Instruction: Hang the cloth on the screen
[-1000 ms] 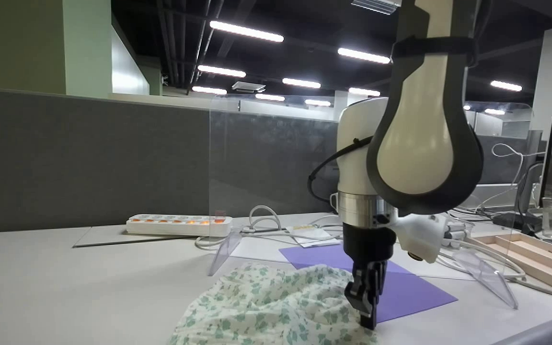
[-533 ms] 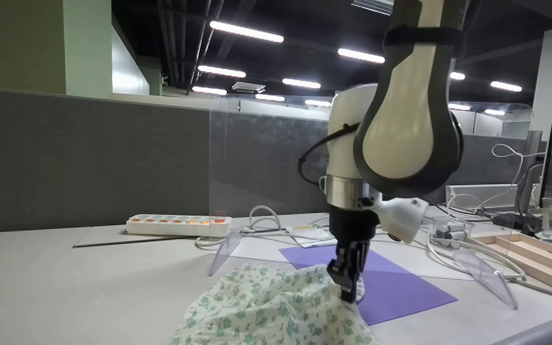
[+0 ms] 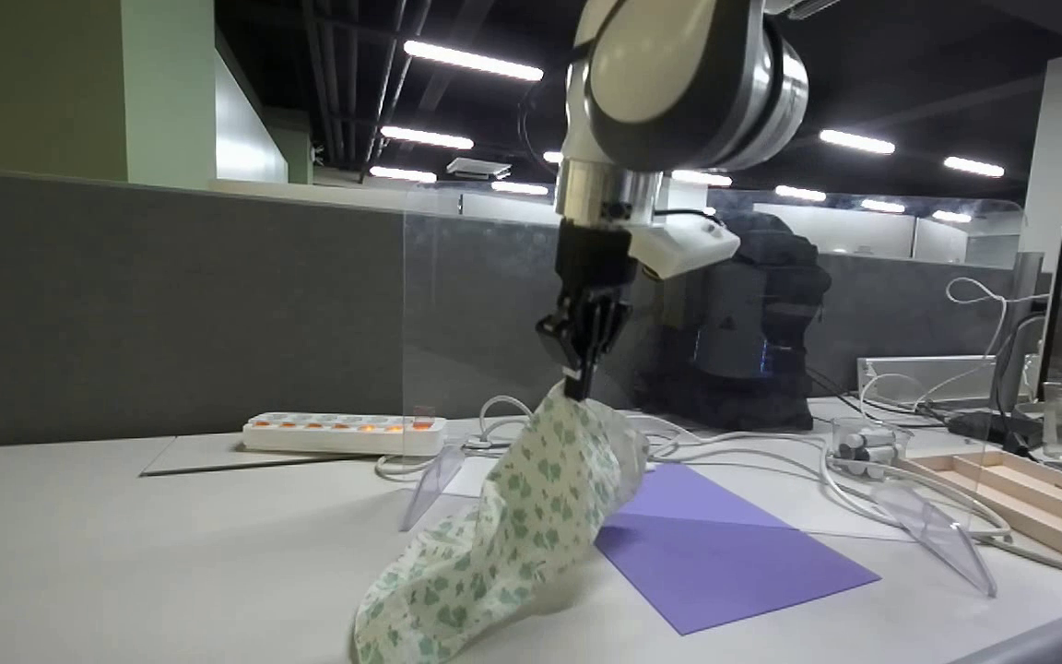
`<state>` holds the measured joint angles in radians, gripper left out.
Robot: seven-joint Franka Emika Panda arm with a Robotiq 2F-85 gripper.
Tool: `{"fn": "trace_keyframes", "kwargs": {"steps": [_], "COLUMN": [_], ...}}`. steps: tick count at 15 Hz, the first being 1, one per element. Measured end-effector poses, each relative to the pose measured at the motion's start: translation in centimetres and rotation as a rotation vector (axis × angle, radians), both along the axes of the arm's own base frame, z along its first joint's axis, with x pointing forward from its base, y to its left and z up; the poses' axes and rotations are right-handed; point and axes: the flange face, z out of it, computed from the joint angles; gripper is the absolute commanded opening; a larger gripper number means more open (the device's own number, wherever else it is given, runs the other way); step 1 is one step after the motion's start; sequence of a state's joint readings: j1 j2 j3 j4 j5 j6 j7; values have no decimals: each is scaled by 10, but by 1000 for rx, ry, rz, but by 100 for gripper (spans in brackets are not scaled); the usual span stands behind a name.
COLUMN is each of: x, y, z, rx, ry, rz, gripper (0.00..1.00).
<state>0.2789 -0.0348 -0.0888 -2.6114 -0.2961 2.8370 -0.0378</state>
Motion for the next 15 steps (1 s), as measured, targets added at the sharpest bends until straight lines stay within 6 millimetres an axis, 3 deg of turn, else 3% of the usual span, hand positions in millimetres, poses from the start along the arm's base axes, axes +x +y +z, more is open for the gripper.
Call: {"fn": "trace_keyframes", "kwargs": {"steps": [2, 6, 9, 15], "x": [-1, -2, 2, 33], "y": [5, 0, 5, 32], "z": [12, -4, 0, 55], "rx": [2, -1, 3, 22], "ry": [-11, 14, -19, -173], "rz": [8, 0, 23, 96], "gripper": [1, 0, 0, 0]}}
